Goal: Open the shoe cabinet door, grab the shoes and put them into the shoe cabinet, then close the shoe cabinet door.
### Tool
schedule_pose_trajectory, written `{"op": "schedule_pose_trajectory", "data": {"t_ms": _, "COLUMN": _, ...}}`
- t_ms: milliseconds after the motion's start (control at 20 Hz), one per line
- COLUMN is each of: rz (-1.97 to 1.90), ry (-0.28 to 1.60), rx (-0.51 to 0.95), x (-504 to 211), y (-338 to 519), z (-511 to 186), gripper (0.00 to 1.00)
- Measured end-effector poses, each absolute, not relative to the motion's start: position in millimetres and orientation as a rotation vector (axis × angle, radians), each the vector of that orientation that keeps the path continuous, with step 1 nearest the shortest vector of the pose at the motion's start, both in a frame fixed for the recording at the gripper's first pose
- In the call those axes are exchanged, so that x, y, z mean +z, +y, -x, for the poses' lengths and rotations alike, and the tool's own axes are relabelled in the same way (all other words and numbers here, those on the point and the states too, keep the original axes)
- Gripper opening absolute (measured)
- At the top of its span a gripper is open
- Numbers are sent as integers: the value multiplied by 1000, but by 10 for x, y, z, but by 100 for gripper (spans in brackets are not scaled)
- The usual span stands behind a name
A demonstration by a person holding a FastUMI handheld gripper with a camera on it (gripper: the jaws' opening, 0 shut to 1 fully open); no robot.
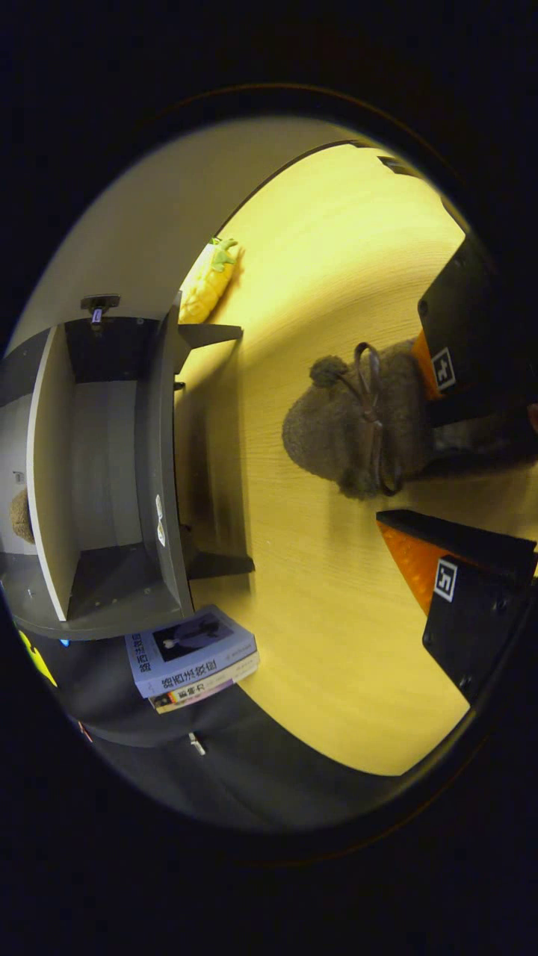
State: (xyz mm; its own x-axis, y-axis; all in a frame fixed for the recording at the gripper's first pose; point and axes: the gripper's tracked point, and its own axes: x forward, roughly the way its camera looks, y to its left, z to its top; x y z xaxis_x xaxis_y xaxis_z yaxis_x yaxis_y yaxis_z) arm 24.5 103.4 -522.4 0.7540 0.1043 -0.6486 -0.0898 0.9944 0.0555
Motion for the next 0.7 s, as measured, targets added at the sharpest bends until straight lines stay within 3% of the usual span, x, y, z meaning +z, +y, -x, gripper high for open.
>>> {"op": "schedule_pose_trajectory", "data": {"t_ms": 50, "rz": -6, "ry": 690, "rx": 86, "x": -5229, "y": 1013, "z": -295, "gripper": 63}}
{"op": "schedule_pose_trajectory", "data": {"t_ms": 250, "rz": -33, "ry": 649, "rx": 91, "x": -5112, "y": 1021, "z": -360, "gripper": 13}}
{"op": "schedule_pose_trajectory", "data": {"t_ms": 700, "rz": -31, "ry": 581, "rx": 134, "x": -3810, "y": 848, "z": -429, "gripper": 13}}
